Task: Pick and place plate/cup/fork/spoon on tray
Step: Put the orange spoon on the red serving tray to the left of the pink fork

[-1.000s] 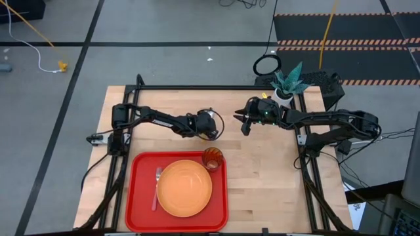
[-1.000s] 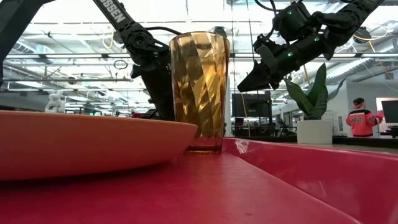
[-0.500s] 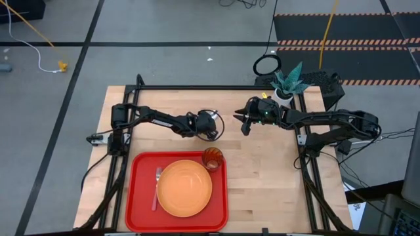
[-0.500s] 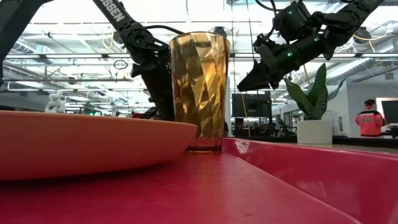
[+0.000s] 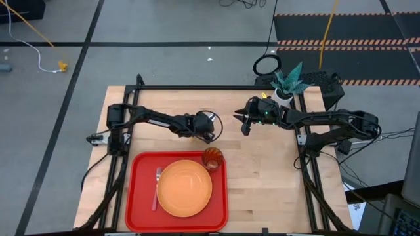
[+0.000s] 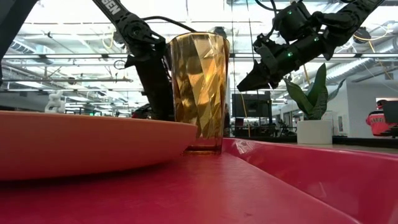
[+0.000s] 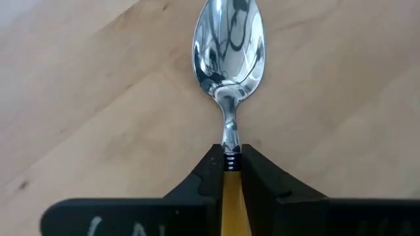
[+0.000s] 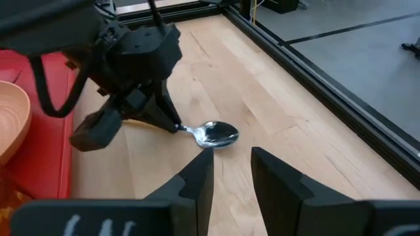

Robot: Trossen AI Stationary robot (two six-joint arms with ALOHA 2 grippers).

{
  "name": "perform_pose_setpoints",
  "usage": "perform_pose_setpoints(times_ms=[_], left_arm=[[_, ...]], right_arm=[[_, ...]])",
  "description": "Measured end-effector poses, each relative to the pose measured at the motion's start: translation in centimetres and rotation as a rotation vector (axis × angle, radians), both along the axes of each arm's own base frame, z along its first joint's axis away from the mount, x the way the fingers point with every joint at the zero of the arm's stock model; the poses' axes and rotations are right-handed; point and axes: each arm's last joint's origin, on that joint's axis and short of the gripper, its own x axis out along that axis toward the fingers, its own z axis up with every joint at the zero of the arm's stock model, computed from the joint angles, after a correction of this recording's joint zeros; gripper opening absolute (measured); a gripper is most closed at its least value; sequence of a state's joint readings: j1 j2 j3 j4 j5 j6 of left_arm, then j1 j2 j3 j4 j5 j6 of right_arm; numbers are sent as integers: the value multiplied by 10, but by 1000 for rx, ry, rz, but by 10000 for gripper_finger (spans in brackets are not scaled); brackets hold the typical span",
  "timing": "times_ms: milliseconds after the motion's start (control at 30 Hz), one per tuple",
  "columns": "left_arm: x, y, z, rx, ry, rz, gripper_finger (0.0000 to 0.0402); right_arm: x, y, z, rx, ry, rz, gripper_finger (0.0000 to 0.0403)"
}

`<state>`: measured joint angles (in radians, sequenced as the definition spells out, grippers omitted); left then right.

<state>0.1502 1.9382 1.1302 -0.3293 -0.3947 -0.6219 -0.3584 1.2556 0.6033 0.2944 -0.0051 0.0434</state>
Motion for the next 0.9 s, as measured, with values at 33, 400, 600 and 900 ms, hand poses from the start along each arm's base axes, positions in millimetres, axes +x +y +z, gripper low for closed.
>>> perform_pose_setpoints(times_ms=[33,400,600,900], left_arm=[[0,-1,0,0,-2,-2,33],[-5,-6,5,0,46,-10,29],[-15,-7,21,-6,76,-10,4],[-23,-10,42,-12,42,5,8]], right_arm=[[0,0,0,-2,1,1,93],[1,3,0,11,3,32,93],[1,3,0,20,0,28,93],[1,3,-1,20,6,29,93]])
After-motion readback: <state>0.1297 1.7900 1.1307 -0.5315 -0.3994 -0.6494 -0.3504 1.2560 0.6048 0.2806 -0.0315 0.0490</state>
